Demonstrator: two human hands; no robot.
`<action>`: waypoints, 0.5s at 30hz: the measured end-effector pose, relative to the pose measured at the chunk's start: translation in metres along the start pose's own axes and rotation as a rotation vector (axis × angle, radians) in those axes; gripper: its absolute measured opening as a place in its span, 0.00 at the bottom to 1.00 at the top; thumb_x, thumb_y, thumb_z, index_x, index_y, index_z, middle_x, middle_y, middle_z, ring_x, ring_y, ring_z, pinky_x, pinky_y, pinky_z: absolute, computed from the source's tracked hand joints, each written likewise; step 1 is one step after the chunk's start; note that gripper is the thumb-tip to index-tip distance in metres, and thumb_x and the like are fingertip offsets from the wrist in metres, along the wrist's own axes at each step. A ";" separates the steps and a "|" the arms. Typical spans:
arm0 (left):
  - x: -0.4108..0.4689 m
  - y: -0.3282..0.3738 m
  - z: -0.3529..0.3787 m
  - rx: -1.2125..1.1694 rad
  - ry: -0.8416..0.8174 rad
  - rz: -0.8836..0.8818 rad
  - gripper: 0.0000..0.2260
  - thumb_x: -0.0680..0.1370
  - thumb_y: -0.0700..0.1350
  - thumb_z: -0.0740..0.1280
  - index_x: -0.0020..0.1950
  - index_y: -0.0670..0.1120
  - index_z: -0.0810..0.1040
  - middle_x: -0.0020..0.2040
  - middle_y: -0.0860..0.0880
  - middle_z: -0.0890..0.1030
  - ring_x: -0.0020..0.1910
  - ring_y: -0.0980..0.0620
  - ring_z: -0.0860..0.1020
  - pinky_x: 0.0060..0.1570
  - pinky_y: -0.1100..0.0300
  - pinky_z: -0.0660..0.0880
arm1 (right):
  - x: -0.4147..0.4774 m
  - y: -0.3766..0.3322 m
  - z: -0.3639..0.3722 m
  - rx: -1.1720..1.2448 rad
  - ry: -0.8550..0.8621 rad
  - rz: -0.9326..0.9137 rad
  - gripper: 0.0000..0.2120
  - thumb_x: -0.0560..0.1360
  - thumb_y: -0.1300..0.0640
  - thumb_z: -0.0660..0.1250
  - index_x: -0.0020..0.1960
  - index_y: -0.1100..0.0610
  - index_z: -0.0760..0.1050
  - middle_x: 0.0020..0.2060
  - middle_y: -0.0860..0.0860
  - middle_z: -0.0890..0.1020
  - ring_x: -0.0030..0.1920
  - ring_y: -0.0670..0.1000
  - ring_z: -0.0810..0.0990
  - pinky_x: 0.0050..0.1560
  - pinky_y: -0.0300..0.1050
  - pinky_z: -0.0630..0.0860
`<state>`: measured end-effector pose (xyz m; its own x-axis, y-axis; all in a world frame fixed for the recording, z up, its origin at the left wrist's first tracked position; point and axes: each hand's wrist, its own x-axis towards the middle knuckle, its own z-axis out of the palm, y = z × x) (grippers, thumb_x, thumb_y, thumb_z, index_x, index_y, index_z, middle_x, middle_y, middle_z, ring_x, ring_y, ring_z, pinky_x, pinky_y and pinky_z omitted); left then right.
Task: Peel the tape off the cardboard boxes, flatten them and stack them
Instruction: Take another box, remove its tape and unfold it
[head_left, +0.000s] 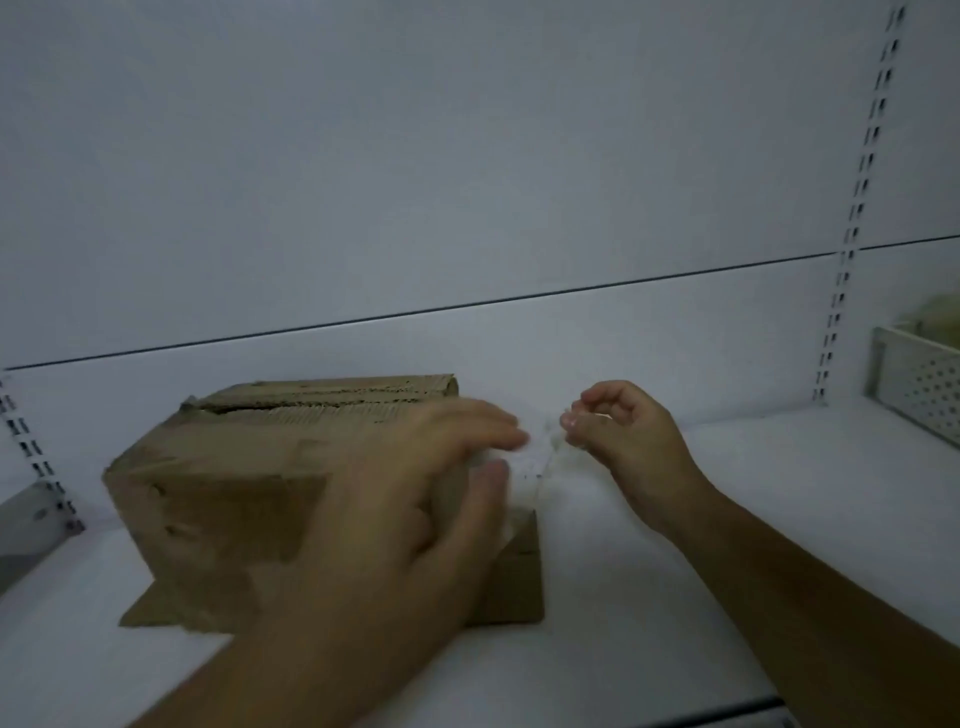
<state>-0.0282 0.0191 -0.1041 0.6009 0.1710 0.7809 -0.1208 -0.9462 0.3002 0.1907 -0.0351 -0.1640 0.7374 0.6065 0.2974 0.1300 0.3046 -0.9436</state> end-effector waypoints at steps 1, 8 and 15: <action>-0.001 0.007 0.015 -0.051 -0.065 -0.027 0.14 0.73 0.51 0.60 0.58 0.60 0.75 0.61 0.68 0.72 0.60 0.71 0.70 0.57 0.75 0.66 | 0.000 -0.001 -0.001 0.020 -0.024 0.027 0.13 0.68 0.63 0.73 0.50 0.59 0.75 0.48 0.58 0.80 0.47 0.54 0.81 0.52 0.45 0.80; 0.030 0.001 0.085 -0.479 -0.158 -0.510 0.21 0.77 0.37 0.65 0.68 0.52 0.68 0.64 0.55 0.71 0.60 0.62 0.71 0.56 0.73 0.68 | -0.028 -0.035 -0.016 0.261 -0.345 0.101 0.13 0.63 0.61 0.77 0.45 0.59 0.78 0.46 0.57 0.81 0.47 0.53 0.81 0.48 0.42 0.78; 0.040 0.012 0.086 -0.712 -0.125 -0.605 0.06 0.77 0.42 0.66 0.43 0.48 0.82 0.35 0.54 0.82 0.32 0.58 0.81 0.28 0.65 0.76 | -0.036 -0.118 -0.088 0.188 -0.427 0.145 0.23 0.57 0.54 0.80 0.49 0.59 0.79 0.58 0.59 0.79 0.52 0.60 0.81 0.49 0.51 0.80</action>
<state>0.0623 -0.0088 -0.1159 0.7948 0.5087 0.3311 -0.1902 -0.3093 0.9317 0.2072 -0.1576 -0.0760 0.3957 0.8876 0.2357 -0.1048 0.2986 -0.9486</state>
